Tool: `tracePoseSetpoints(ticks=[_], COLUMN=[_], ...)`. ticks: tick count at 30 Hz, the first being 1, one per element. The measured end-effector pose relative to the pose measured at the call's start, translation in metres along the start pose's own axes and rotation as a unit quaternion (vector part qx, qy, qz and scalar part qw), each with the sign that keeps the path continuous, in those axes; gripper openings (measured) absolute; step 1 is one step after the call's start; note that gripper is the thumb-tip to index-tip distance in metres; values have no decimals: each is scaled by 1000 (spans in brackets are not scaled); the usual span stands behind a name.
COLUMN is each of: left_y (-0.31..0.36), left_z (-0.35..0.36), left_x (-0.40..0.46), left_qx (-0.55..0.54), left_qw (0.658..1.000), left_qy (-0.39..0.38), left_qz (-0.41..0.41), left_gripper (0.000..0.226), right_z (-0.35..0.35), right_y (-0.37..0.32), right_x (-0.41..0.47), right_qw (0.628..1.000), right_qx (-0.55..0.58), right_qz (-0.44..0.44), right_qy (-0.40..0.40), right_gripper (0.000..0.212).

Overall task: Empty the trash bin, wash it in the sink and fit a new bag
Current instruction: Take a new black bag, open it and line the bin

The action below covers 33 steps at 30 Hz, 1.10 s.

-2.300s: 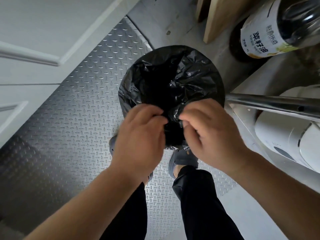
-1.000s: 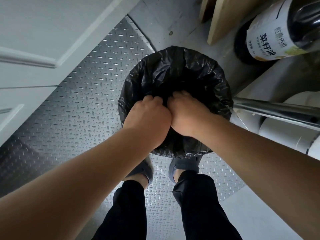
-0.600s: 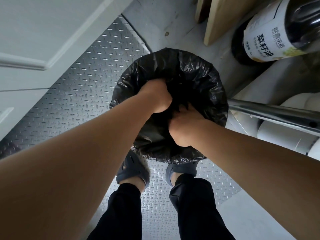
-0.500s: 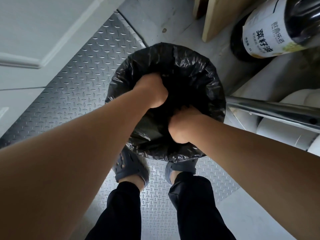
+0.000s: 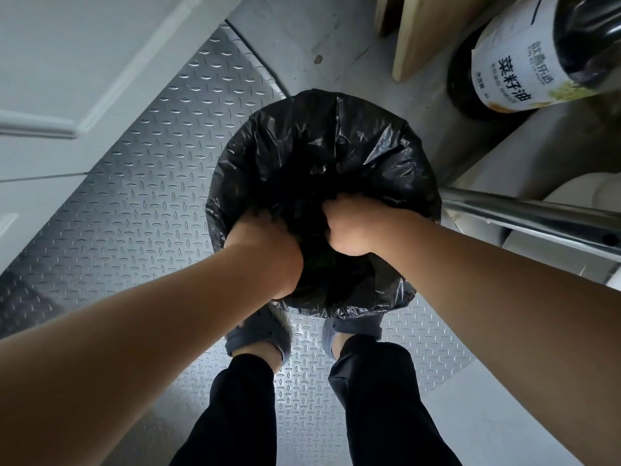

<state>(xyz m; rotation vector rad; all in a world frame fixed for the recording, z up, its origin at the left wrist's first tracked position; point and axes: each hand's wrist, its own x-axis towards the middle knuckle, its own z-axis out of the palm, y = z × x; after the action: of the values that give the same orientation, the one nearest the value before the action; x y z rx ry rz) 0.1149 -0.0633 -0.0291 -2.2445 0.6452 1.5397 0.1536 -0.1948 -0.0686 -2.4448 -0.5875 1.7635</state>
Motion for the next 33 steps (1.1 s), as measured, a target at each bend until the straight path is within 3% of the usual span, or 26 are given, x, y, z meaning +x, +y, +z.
tracePoseSetpoints(ticks=[4, 6, 8, 10, 12, 14, 17, 19, 21, 23, 26, 28, 31, 33], left_y=[-5, -6, -6, -7, -8, -1, 14, 20, 18, 15, 8, 7, 9, 10], left_z=[-1, -6, -9, -5, 3, 19, 52, 68, 80, 85, 79, 76, 72, 71], left_x=[12, 13, 4, -19, -51, -80, -100, -102, -97, -89, -79, -70, -60, -55], left_qx=[22, -27, -89, -211, -377, -542, -779, -839, -892, -945, -986, -993, -994, -992], left_qw=[999, 1000, 991, 942, 857, 764, 545, 429, 318, 217, 60, 6, -33, -50], left_qy=[-33, -5, 101, 256, 350, 345, 262, 237, 196, 122, 39, 23, 19, 27], left_qz=[4, -5, 15, 42, 24, -53, -168, -234, -255, -211, -148, -116, -102, -116], left_gripper=[41, 39, 33, 24, 19, 14, 11, 18, 3, 29, 52, 64, 73, 73], right_z=[-1, -6, -12, -16, -14, -8, 10, 26, 40, 51, 59, 57, 52, 52], right_y=[3, -1, -11, -18, -14, -2, 24, 35, 39, 38, 31, 23, 15, 13], right_x=[7, 4, -9, -32, -60, -88, -123, -134, -135, -130, -116, -111, -104, -99], right_qw=[997, 995, 995, 985, 952, 896, 810, 777, 755, 715, 605, 519, 377, 339], right_qx=[49, 58, 43, 50, 112, 227, 405, 439, 462, 551, 716, 797, 884, 898], right_qz=[49, 51, 5, -82, -139, -123, -21, 68, 146, 200, 237, 223, 166, 160], right_qy=[39, 66, 92, 145, 249, 361, 423, 446, 441, 380, 253, 215, 219, 230], right_gripper=[45, 43, 32, 19, 20, 23, 20, 17, 21, 29, 34, 33, 47, 52])
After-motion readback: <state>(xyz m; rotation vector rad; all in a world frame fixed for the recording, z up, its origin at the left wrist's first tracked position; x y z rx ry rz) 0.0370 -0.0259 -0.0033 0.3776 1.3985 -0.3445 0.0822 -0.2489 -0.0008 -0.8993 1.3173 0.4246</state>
